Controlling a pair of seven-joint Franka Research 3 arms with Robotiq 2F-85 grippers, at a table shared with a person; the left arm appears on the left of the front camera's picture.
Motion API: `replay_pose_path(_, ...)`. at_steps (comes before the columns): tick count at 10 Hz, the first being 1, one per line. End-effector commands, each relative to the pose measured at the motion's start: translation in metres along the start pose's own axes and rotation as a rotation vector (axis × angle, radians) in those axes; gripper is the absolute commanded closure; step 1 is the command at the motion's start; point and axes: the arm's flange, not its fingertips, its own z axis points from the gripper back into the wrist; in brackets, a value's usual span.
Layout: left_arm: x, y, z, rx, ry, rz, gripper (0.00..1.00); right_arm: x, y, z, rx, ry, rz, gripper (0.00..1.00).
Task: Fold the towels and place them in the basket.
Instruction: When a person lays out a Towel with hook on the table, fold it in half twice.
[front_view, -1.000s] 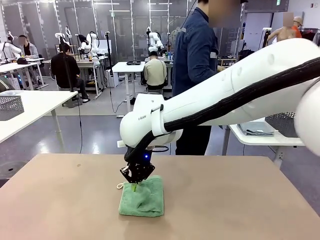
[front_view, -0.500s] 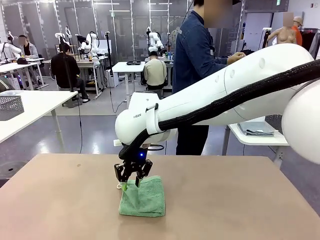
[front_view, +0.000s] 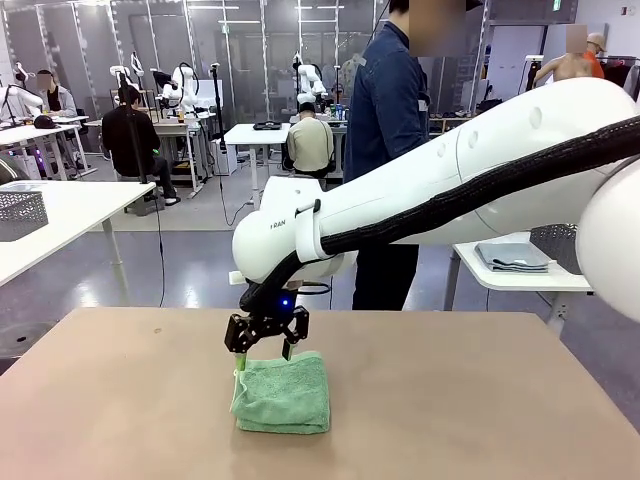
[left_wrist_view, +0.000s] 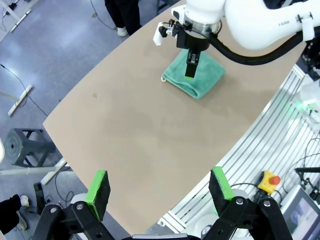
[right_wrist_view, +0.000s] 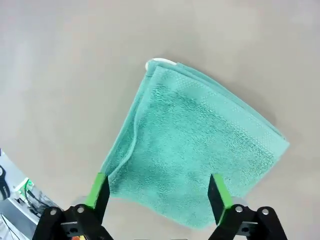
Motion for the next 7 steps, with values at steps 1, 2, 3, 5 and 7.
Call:
replay_pose_path(1, 0.0009, -0.0001, 0.0007, 0.014, 0.002, 0.014, 0.00, 0.0014, 0.0051, -0.0018, 0.004, 0.001, 0.012, 0.11)
replay_pose_path(2, 0.0009, -0.0001, 0.0007, 0.014, 0.002, 0.014, 0.00, 0.0014, 0.0051, -0.0018, 0.004, 0.001, 0.012, 0.11)
replay_pose_path(3, 0.0009, -0.0001, 0.0007, 0.014, 0.002, 0.014, 0.00, 0.0014, 0.0051, -0.0018, 0.004, 0.001, 0.012, 0.11)
replay_pose_path(5, 0.0009, -0.0001, 0.0007, 0.014, 0.002, 0.014, 0.00, 0.0014, 0.0051, -0.0018, 0.004, 0.001, 0.012, 0.11)
replay_pose_path(7, 0.0009, -0.0001, 0.0007, 0.014, 0.002, 0.014, 0.00, 0.0014, 0.0051, -0.0018, 0.004, 0.001, 0.012, 0.11)
